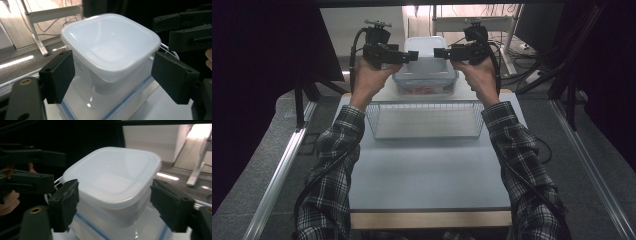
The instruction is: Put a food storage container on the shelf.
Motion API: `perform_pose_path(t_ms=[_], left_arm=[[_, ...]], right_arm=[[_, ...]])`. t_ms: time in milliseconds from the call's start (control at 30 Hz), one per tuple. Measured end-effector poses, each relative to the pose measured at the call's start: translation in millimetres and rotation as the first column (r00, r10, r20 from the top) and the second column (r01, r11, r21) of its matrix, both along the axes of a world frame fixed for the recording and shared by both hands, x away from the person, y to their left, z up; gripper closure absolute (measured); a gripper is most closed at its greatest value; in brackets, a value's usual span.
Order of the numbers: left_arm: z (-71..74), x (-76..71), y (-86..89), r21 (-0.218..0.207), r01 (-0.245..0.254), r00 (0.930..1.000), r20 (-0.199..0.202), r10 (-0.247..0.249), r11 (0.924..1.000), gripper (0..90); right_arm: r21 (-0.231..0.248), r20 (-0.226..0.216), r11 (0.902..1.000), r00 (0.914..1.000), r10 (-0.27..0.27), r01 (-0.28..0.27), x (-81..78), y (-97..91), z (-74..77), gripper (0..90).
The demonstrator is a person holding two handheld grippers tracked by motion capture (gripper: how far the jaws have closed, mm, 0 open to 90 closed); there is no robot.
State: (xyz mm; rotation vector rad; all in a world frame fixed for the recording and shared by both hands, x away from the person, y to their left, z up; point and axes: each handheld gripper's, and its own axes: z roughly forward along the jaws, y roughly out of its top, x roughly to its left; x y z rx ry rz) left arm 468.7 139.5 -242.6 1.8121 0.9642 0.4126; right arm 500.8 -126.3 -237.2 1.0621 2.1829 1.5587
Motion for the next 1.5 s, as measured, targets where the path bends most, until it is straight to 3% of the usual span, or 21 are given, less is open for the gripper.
perform_pose_path(t_ms=[133,267,400,567,933,1300,1500], left_arm=[[-5.0,-8.5,-2.2,0.04,0.026,0.9996,-0.01,-0.025,0.9989,10.4],[-15.2,-16.1,1.8,0.043,0.051,0.9983,-0.03,-0.05,0.9978,6.6],[-24.3,-24.0,4.8,0.044,0.074,0.9966,-0.04,-0.073,0.9963,5.2],[-33.9,-33.4,5.7,0.079,0.081,0.9964,-0.032,-0.079,0.9935,3.9],[-54.3,-52.6,11.2,0.098,0.108,0.994,-0.026,-0.106,0.9893,3.6],[-81.0,-75.4,14.2,0.117,0.123,0.9922,0.005,-0.125,0.9854,3.6],[-94.7,-82.5,18.0,0.12,0.133,0.9909,0.003,-0.135,0.9838,3.5]], right_arm=[[-0.05,0.034,0.998,0.9986,0.041,-0.039,-8.4,3.7,-4.6,13.6],[-0.111,0.056,0.9926,0.9969,0.055,-0.048,-17.2,3.8,-13.2,8.9],[-0.143,0.051,0.9879,0.9965,0.066,-0.059,-21.0,-1.9,-22.0,5.9],[-0.143,0.037,0.987,0.9962,0.079,-0.072,-26.1,-13.0,-32.1,4.5],[-0.125,0.027,0.986,0.9931,0.114,-0.11,-46.2,-28.8,-54.2,4.1],[-0.104,0.009,0.9878,0.993,0.118,-0.116,-59.5,-43.5,-77.0,4.2],[-0.112,0.01,0.9862,0.9922,0.124,-0.122,-65.7,-47.5,-87.5,4.6]])
